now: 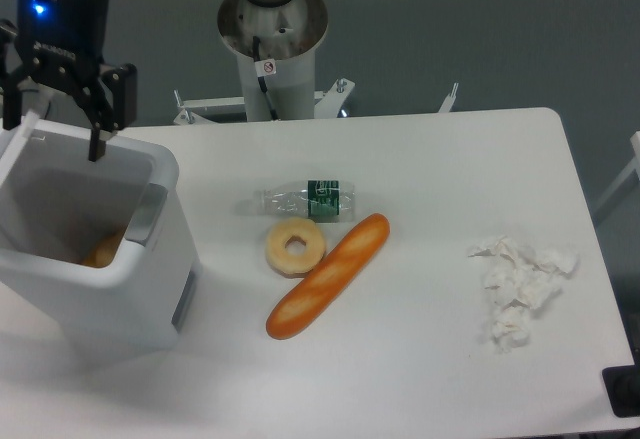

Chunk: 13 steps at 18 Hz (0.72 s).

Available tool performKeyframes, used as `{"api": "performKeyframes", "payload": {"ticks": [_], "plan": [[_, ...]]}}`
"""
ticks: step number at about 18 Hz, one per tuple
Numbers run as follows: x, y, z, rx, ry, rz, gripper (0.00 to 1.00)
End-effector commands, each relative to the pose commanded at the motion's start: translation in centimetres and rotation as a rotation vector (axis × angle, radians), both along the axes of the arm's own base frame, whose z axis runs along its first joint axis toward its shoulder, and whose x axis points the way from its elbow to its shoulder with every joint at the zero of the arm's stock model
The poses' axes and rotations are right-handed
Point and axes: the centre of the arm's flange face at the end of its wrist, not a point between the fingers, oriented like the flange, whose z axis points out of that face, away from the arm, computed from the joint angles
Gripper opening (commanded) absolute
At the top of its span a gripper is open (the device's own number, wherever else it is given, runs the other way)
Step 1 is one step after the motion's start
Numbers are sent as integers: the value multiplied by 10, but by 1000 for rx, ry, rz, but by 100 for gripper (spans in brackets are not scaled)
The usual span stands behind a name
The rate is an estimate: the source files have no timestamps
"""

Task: Close the trash can
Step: 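Lower the gripper onto the raised lid, pushing it down shut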

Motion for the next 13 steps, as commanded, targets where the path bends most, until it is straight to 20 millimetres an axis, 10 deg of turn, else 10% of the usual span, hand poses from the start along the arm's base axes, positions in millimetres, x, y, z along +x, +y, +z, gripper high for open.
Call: {"api": "performKeyframes", "payload": {"ticks": [13], "plan": [[-33,10,-33,-50,-27,38,100]]}}
